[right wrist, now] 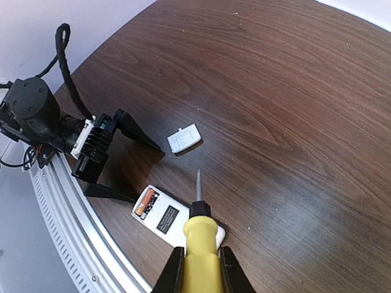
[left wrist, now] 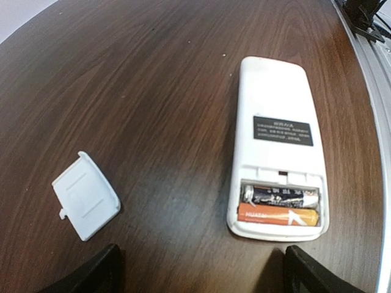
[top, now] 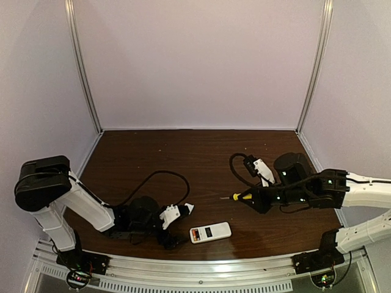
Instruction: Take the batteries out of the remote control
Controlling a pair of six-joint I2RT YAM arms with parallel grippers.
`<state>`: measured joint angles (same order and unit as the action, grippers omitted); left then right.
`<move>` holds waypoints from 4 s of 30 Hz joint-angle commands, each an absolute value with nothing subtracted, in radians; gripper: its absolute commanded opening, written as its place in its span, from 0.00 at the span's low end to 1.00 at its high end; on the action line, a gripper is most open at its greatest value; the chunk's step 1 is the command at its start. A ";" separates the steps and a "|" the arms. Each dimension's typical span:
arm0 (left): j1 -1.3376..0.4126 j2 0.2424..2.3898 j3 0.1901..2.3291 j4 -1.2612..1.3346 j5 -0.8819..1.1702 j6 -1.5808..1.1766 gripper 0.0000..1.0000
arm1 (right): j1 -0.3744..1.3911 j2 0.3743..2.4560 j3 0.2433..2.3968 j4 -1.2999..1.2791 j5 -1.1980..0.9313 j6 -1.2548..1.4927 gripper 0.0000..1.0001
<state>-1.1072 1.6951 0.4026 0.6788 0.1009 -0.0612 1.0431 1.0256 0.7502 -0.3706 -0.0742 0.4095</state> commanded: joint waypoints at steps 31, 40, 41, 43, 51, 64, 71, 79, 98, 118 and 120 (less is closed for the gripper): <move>-1.233 1.844 0.548 0.627 0.072 -0.039 0.91 | 1.044 0.829 0.628 -0.394 -0.063 0.551 0.00; -1.233 1.884 0.560 0.637 0.066 -0.026 0.63 | 1.045 0.810 0.608 -0.393 -0.052 0.566 0.00; -1.233 1.884 0.560 0.640 0.065 -0.023 0.60 | 1.044 0.811 0.607 -0.392 -0.053 0.565 0.00; -1.232 1.886 0.561 0.646 0.061 -0.018 0.53 | 1.043 0.813 0.605 -0.390 -0.050 0.564 0.00; -1.233 1.881 0.566 0.682 0.031 0.054 0.40 | 1.043 0.833 0.596 -0.371 -0.036 0.543 0.00; -1.232 1.881 0.601 0.709 -0.132 0.196 0.00 | 1.043 0.861 0.598 -0.352 -0.028 0.508 0.00; -1.232 1.880 0.616 0.737 -0.167 0.254 0.00 | 1.044 0.862 0.604 -0.350 -0.019 0.504 0.00; -1.228 1.878 0.626 0.793 -0.177 0.303 0.00 | 1.044 0.886 0.629 -0.349 -0.005 0.489 0.00; -1.150 1.809 0.521 0.869 0.039 0.271 0.00 | 1.044 0.946 0.662 -0.297 0.039 0.454 0.00; -1.120 1.789 0.479 0.900 0.142 0.229 0.00 | 1.043 1.033 0.724 -0.313 -0.131 0.518 0.00; -1.120 1.789 0.476 0.902 0.142 0.234 0.00 | 1.046 1.062 0.735 -0.316 -0.165 0.542 0.00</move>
